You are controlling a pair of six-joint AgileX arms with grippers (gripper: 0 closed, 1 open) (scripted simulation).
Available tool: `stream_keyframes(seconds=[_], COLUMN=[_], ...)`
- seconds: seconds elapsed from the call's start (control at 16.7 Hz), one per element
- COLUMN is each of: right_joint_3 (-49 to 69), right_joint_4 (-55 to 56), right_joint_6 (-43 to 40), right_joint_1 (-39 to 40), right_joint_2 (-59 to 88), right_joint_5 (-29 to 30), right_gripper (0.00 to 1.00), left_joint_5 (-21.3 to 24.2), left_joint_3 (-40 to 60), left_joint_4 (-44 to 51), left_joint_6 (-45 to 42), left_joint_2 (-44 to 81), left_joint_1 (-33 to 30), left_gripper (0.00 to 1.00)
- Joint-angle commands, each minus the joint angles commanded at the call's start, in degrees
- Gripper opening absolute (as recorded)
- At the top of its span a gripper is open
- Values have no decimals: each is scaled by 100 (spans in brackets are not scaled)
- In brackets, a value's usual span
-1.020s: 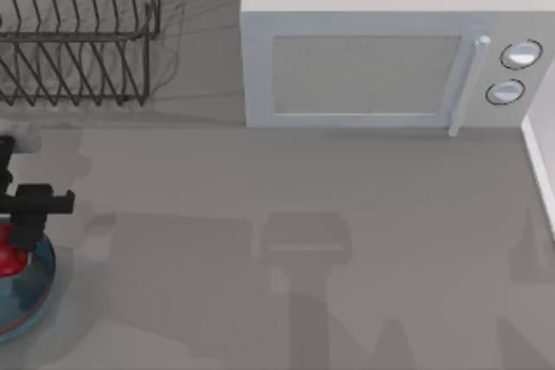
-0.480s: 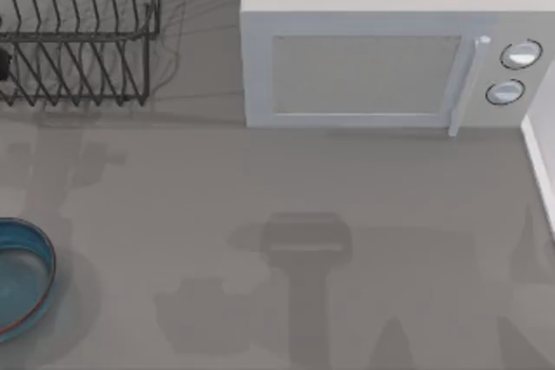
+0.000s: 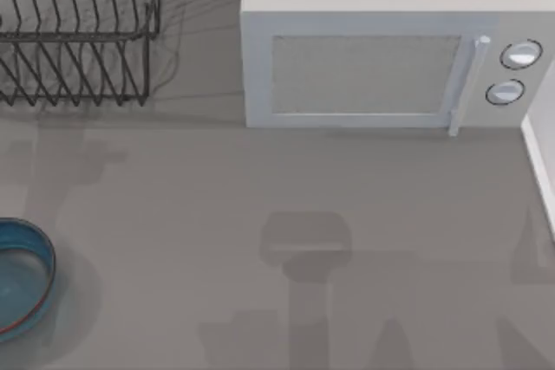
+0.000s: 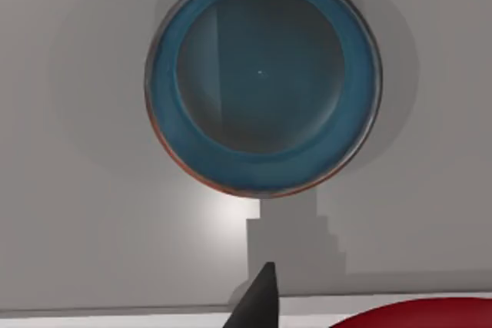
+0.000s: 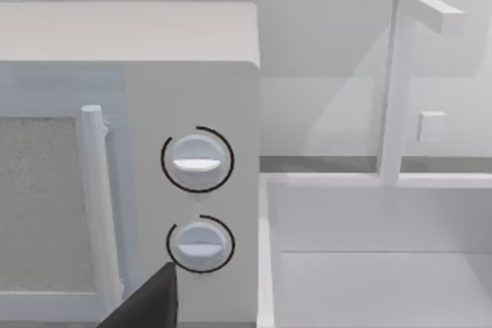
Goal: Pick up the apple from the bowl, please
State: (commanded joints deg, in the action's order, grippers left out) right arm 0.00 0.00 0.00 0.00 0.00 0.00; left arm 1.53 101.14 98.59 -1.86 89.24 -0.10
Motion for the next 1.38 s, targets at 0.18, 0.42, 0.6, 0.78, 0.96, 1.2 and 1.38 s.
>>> stream_keyframes(seconds=[0.18,0.42,0.6,0.78,0.96,1.2,1.38], right_joint_3=[0,0,0,0,0,0,0], right_joint_4=[0,0,0,0,0,0,0], right_joint_6=[0,0,0,0,0,0,0], right_joint_1=[0,0,0,0,0,0,0], right_joint_2=[0,0,0,0,0,0,0], right_joint_5=[0,0,0,0,0,0,0], right_gripper=[100,100,100,100,100,100,100], left_joint_5=[-7,-40,-76,-111,-133,-126,-127], left_joint_3=[68,752,1445,2067,2413,2420,2199], left_joint_4=[-28,-211,-466,-745,-941,-948,-1170], left_joint_6=[72,844,1709,2552,3004,3024,3021], left_joint_2=[104,1000,2228,3231,3695,3727,3714], left_joint_1=[-57,-826,-1688,-2525,-2977,-2992,-2989], left_gripper=[0,0,0,0,0,0,0])
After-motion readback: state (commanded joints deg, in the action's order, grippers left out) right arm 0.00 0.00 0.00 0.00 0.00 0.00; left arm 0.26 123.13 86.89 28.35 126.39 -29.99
